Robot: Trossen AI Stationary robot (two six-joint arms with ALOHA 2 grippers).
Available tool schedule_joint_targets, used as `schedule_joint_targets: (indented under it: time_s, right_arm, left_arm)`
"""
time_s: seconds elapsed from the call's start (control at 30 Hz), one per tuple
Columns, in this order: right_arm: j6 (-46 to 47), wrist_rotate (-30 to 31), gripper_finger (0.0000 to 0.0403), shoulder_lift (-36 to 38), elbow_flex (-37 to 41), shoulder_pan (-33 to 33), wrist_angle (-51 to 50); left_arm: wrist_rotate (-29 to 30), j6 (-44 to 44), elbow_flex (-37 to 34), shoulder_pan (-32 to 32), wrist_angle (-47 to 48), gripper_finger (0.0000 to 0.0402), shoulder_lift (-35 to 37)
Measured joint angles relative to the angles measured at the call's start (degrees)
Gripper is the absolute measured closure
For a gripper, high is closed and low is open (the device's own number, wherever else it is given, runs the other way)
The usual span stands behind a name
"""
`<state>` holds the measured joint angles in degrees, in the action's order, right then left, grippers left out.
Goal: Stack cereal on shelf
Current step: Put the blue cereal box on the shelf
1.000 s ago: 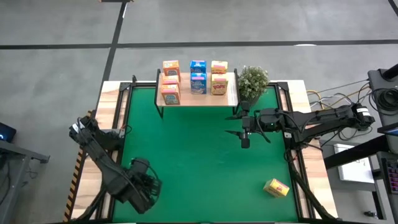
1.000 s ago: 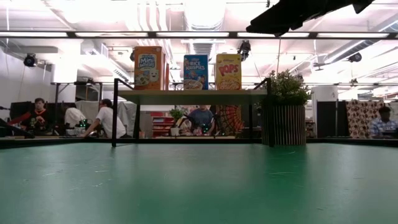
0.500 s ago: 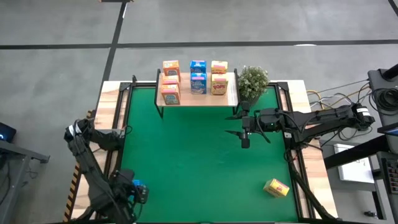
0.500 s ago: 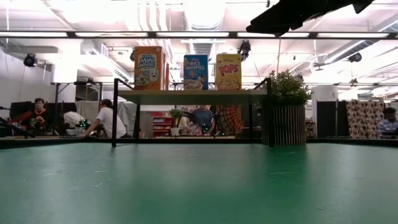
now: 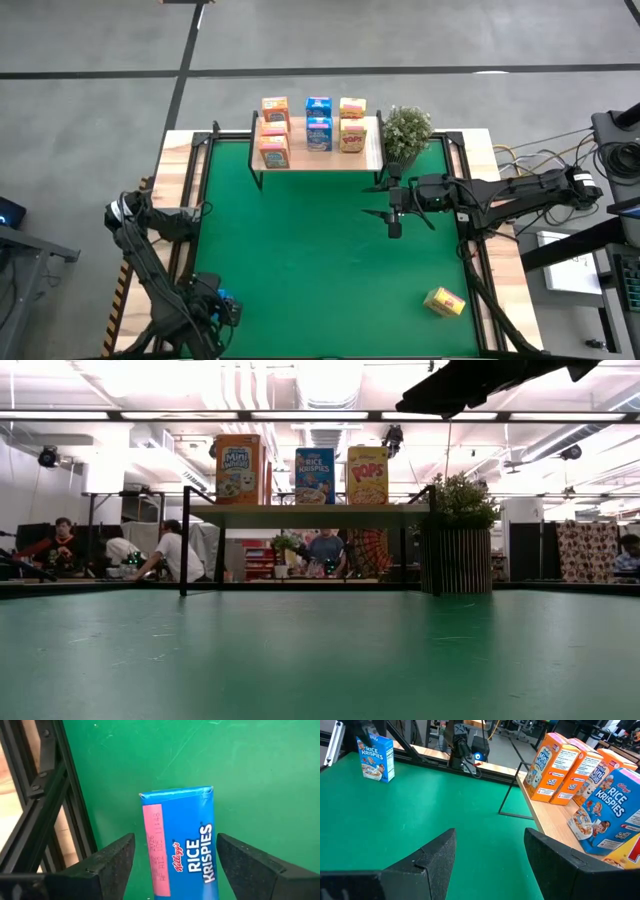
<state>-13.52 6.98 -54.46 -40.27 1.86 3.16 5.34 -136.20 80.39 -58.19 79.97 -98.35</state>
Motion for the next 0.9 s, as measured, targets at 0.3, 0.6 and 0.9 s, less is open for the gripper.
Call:
schedule_joint_targets:
  time_s: [0.3,0.6,0.9]
  right_arm:
    - [0.01,0.0,0.0179,0.0,0.0,0.0,0.04]
    - [0.01,0.01,0.0179,0.0,0.0,-0.01,0.03]
    - [0.02,0.02,0.0179,0.0,0.0,-0.01,0.02]
  left_arm:
    - [0.11,0.19,-0.58,0.07,-0.92,0.0189,0.0]
    - [0.11,0.52,-0.49,0.07,-0.95,0.0223,0.0]
    - [0.09,2.39,0.12,0.26,-0.95,0.0235,0.04]
